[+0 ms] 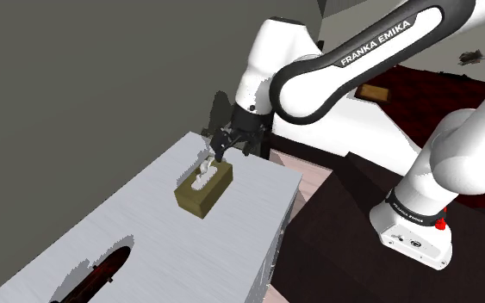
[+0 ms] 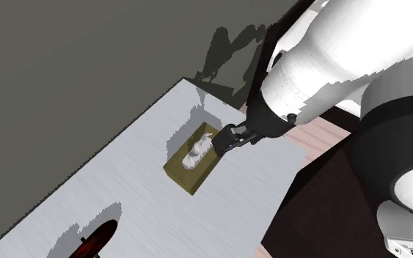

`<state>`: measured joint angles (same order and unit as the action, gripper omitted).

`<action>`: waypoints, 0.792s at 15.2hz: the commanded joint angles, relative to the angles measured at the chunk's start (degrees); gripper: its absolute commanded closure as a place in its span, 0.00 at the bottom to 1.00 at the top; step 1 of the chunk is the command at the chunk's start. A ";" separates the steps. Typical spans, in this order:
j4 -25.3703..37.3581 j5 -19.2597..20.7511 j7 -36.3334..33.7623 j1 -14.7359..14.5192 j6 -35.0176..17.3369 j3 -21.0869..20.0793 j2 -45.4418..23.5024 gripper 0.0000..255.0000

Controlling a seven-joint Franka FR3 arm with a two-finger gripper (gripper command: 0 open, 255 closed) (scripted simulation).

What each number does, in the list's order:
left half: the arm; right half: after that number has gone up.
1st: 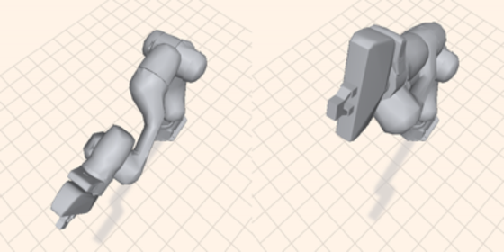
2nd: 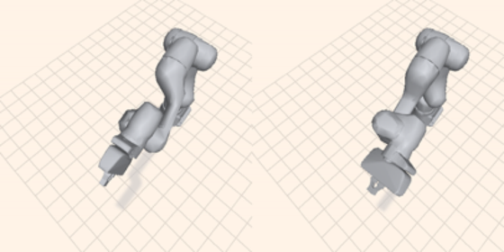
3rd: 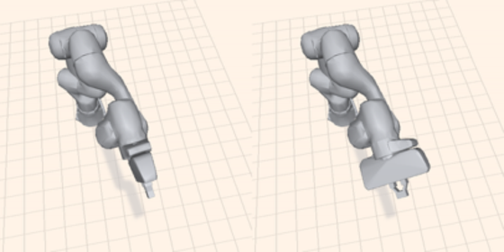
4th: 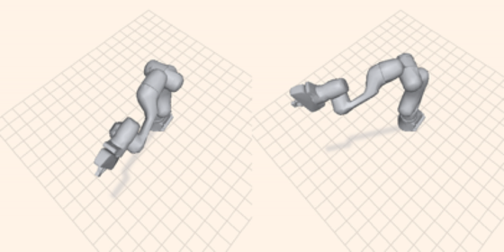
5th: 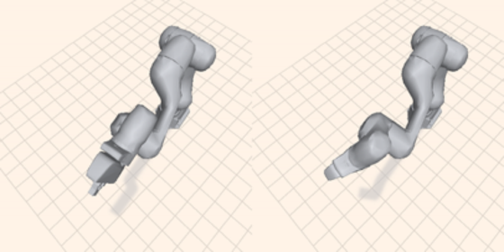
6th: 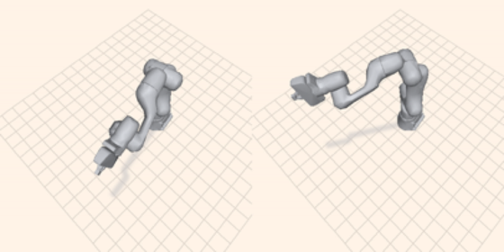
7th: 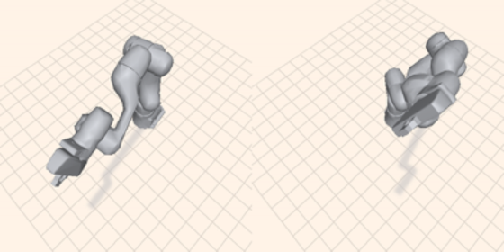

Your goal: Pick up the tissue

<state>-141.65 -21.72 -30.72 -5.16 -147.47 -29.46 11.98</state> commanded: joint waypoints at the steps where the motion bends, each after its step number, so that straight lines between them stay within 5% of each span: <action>1: 2.69 3.35 -4.89 0.98 -4.48 -2.47 -5.54 0.00; 6: 10.14 18.62 -21.05 0.76 -11.70 -4.04 -17.88 0.00; 12: 9.60 22.80 -24.02 -1.11 -15.61 -1.93 -21.54 0.00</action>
<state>-132.02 0.00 -53.98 -5.91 -162.24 -31.80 -8.70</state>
